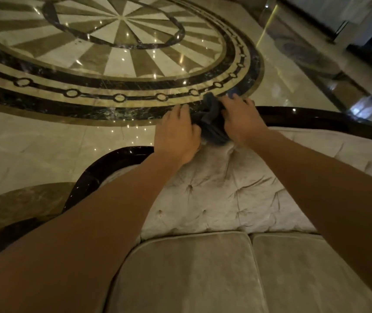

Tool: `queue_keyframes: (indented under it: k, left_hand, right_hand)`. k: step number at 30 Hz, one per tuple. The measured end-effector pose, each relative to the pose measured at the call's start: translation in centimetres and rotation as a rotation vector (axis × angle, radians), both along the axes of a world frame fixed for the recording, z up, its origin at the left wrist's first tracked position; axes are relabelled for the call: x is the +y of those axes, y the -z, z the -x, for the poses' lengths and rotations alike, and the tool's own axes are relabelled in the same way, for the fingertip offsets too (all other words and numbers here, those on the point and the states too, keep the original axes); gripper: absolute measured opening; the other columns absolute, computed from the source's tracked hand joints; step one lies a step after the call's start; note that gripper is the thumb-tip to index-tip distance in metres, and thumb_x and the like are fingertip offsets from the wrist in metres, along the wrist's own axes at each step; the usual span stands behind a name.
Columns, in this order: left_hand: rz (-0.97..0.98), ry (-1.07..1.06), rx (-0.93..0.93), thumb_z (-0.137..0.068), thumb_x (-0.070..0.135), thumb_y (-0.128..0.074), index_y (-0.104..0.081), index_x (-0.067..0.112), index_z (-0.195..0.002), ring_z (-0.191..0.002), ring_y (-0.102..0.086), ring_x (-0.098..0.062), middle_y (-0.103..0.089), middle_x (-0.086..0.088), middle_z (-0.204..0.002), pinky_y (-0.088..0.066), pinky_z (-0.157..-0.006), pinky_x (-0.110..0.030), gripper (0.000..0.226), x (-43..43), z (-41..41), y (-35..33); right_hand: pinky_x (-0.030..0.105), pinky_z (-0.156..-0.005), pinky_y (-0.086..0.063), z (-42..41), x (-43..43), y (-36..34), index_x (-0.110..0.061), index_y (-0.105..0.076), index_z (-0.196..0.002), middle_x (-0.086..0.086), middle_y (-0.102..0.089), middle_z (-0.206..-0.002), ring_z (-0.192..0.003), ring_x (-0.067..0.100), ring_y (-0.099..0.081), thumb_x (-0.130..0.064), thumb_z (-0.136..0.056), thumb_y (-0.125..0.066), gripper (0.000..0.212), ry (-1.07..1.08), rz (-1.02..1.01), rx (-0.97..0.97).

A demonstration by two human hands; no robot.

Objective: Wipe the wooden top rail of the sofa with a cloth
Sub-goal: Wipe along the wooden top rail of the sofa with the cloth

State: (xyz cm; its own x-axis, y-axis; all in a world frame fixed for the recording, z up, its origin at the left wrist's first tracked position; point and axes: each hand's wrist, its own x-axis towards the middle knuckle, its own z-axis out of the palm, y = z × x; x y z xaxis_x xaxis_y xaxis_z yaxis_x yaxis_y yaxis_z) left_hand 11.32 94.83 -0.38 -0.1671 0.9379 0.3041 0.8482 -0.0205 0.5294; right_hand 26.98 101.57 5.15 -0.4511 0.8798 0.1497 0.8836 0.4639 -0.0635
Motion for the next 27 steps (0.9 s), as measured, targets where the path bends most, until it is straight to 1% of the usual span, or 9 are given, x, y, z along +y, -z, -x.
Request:
queue_keyframes:
  k: [2, 5, 8, 12, 14, 17, 21, 24, 27]
  left_hand:
    - [-0.016, 0.107, 0.133, -0.1, 0.038, -0.042, -0.056, 0.014, -0.128, -0.12, -0.052, -0.028, -0.057, -0.008, -0.13, -0.045, -0.098, -0.043, 0.04, 0.4, -1.7, -1.7]
    - [0.124, 0.115, 0.162, -0.101, 0.038, -0.043, -0.055, 0.012, -0.129, -0.122, -0.05, -0.029, -0.057, -0.009, -0.13, -0.044, -0.102, -0.043, 0.041, 1.3, -3.9, -3.2]
    - [0.224, 0.08, 0.197, -0.1, 0.03, -0.042, -0.054, 0.011, -0.13, -0.127, -0.047, -0.034, -0.056, -0.011, -0.134, -0.039, -0.107, -0.049, 0.037, 2.8, -6.4, -4.3]
    - [0.362, -0.04, 0.178, -0.1, 0.024, -0.042, -0.054, 0.019, -0.127, -0.125, -0.052, -0.034, -0.061, -0.009, -0.127, -0.029, -0.111, -0.062, 0.03, 5.2, -10.7, -6.2]
    - [0.377, -0.112, 0.187, -0.103, 0.03, -0.037, -0.054, 0.02, -0.124, -0.125, -0.051, -0.035, -0.061, -0.009, -0.125, -0.023, -0.112, -0.066, 0.029, 6.0, -12.8, -6.3]
    - [0.384, -0.177, 0.201, -0.105, 0.04, -0.028, -0.053, 0.02, -0.124, -0.129, -0.046, -0.038, -0.059, -0.011, -0.129, -0.019, -0.112, -0.069, 0.037, 6.2, -14.8, -5.8]
    - [0.426, -0.276, 0.178, -0.104, 0.044, -0.021, -0.046, 0.02, -0.137, -0.143, -0.027, -0.042, -0.046, -0.013, -0.146, -0.009, -0.113, -0.071, 0.048, 6.9, -17.7, -5.8]
    - [0.454, -0.362, 0.176, -0.104, 0.046, -0.02, -0.042, 0.018, -0.144, -0.147, -0.018, -0.044, -0.039, -0.016, -0.153, -0.005, -0.114, -0.071, 0.053, 7.4, -19.1, -5.8]
    - [0.457, -0.387, 0.212, -0.103, 0.049, -0.019, -0.044, 0.017, -0.144, -0.146, -0.021, -0.043, -0.042, -0.016, -0.151, -0.005, -0.114, -0.071, 0.057, 8.0, -20.8, -6.4]
  right_hand:
    - [0.052, -0.114, -0.024, -3.9, 0.7, -0.6, -0.014, -0.049, -0.133, 0.016, -0.055, -0.137, -0.134, 0.036, -0.04, -0.01, -0.096, -0.04, 0.038, 0.106, 0.013, 0.028]
    - [0.056, -0.114, -0.024, -8.3, 1.8, -2.1, -0.016, -0.049, -0.133, 0.019, -0.052, -0.139, -0.135, 0.038, -0.037, -0.021, -0.098, -0.038, 0.037, 0.24, 0.117, 0.03]
    - [0.055, -0.117, -0.021, -8.8, 2.2, -3.1, -0.021, -0.046, -0.145, 0.013, -0.04, -0.155, -0.143, 0.037, -0.029, -0.036, -0.1, -0.035, 0.049, 0.162, 0.173, -0.02]
    - [0.053, -0.124, -0.003, -7.1, 1.3, -0.9, -0.045, -0.019, -0.156, 0.001, -0.016, -0.169, -0.154, 0.032, -0.008, -0.053, -0.104, -0.014, 0.053, 0.054, 0.181, 0.033]
    - [0.051, -0.124, -0.003, -9.7, 1.7, 0.3, -0.045, -0.018, -0.156, 0.0, -0.021, -0.168, -0.154, 0.031, -0.012, -0.057, -0.103, -0.01, 0.055, 0.064, 0.082, 0.06]
    - [0.053, -0.122, -0.011, -17.1, 4.1, 0.3, -0.043, -0.033, -0.151, 0.002, -0.036, -0.16, -0.148, 0.032, -0.025, -0.059, -0.102, -0.016, 0.054, 0.13, -0.016, 0.095]
    - [0.058, -0.12, -0.015, -27.5, 7.6, 0.5, -0.037, -0.047, -0.143, 0.007, -0.042, -0.156, -0.145, 0.038, -0.029, -0.052, -0.103, -0.013, 0.055, 0.401, 0.015, 0.163]
    - [0.058, -0.119, -0.015, -25.9, 7.1, 0.5, -0.031, -0.052, -0.139, 0.008, -0.05, -0.15, -0.143, 0.04, -0.032, -0.046, -0.104, -0.014, 0.053, 0.459, -0.033, 0.185]
    - [0.056, -0.116, -0.023, -21.1, 5.4, 1.2, -0.031, -0.055, -0.138, 0.005, -0.06, -0.138, -0.134, 0.036, -0.044, -0.044, -0.104, -0.021, 0.049, 0.215, -0.141, 0.183]
